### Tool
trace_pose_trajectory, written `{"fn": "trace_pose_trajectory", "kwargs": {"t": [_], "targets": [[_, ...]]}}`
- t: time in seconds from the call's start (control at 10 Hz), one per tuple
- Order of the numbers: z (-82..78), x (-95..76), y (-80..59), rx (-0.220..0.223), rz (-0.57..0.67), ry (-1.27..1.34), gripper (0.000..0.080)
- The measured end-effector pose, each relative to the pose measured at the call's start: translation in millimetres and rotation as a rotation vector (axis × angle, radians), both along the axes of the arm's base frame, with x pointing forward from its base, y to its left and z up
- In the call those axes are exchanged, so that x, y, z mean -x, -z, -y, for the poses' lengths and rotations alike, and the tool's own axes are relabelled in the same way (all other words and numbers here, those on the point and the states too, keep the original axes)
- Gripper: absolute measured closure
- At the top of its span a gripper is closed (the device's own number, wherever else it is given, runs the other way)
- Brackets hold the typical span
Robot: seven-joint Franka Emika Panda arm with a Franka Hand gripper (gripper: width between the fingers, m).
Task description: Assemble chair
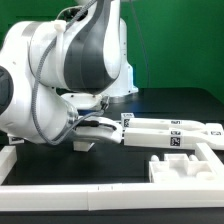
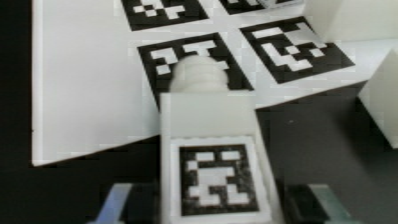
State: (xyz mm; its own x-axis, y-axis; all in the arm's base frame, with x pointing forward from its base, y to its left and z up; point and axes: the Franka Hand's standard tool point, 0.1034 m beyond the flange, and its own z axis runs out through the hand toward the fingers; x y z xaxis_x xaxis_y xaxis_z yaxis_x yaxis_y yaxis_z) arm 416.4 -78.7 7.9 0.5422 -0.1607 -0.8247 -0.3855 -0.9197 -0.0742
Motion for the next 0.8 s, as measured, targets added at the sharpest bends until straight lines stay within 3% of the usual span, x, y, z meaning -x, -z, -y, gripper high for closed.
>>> {"fn": "trace_pose_trajectory", "kwargs": {"t": [0.1,0.2,0.3,0.4,0.5,0.7,0.8], "targets": [[-0.4,-2.2,-1.1,0.004,0.012,-0.003,0.0515],[-6.4,-10.7,-12.3,-0.006,0.019,-0.015,0.0515],[-13.9,-31.6,-30.8,0.001,0.062,-0.030,0.0515],[-25.2,-58.8,-62.0,0.006,0.159,-0.061,0.0515],[-30.8,-80.1,-79.4,0.025,0.294,-0.088,0.0515],[-29.0,-69.0,-74.4,0.062,0.394,-0.080,0.0515],[-26.1,-78.6,-73.5,0.095,0.471,-0.080,0.0515]]}}
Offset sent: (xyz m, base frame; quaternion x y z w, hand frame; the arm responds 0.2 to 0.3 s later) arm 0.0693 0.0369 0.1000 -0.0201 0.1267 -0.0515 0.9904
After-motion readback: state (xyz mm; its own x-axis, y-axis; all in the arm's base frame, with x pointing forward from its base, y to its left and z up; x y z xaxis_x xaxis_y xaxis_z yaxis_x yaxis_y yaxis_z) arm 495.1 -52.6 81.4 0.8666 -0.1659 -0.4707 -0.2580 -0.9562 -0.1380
